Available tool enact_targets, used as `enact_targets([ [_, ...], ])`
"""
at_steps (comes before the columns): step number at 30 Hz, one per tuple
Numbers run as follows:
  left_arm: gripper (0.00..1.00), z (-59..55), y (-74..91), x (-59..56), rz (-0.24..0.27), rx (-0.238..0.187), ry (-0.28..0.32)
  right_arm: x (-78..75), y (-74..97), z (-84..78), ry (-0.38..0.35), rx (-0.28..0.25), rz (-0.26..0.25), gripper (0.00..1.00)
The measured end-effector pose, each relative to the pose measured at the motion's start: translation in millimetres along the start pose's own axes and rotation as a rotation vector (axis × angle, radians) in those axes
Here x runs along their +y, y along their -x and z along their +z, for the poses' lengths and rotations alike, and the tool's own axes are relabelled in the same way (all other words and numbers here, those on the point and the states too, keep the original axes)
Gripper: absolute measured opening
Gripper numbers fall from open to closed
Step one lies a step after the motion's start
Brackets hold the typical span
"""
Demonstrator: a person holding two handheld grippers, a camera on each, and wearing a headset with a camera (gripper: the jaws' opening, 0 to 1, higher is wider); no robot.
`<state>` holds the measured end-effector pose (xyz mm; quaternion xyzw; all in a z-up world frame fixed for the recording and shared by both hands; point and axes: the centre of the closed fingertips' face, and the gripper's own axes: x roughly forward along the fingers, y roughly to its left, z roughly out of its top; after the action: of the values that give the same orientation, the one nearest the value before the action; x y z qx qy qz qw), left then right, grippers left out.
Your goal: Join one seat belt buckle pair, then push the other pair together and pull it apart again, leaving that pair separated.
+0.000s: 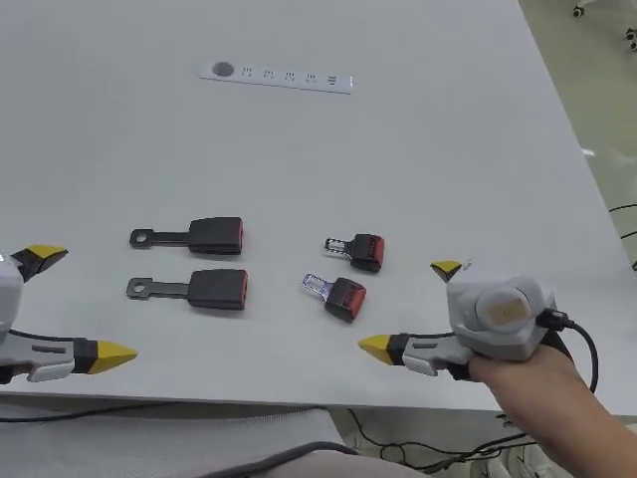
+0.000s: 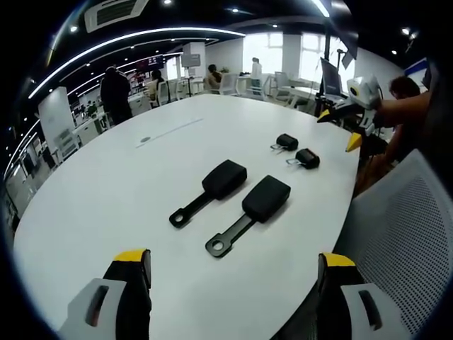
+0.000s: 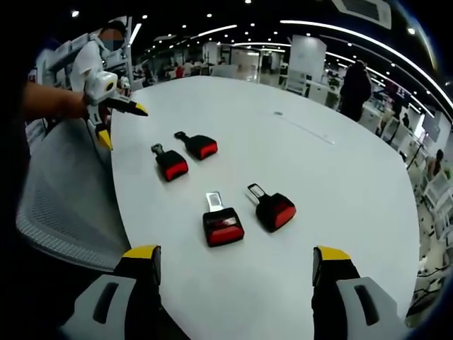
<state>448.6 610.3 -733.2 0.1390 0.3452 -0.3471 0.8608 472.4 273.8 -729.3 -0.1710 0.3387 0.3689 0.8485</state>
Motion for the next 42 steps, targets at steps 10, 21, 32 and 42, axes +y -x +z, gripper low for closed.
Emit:
enact_targets([
  [10, 0.99, 3.7, 1.4, -2.6, 0.004, -0.004, 0.008, 1.4, 0.2, 3.5, 0.008, -0.006, 0.007, 0.89],
  [21, 0.96, 9.6, 2.0, 1.3, 0.006, 0.009, 0.007, -7.5, 2.4, 12.5, 0.024, -0.017, 0.000, 0.88],
  [32, 0.95, 41.5, 3.1, 5.2, -0.002, -0.022, -0.033, 5.9, -1.4, 24.2, 0.084, -0.012, 0.038, 0.88],
  [42, 0.87, 30.7, -2.8, -7.0, -0.028, 0.032, -0.098, 15.5, -4.9, 14.5, 0.079, 0.002, 0.057, 0.83],
])
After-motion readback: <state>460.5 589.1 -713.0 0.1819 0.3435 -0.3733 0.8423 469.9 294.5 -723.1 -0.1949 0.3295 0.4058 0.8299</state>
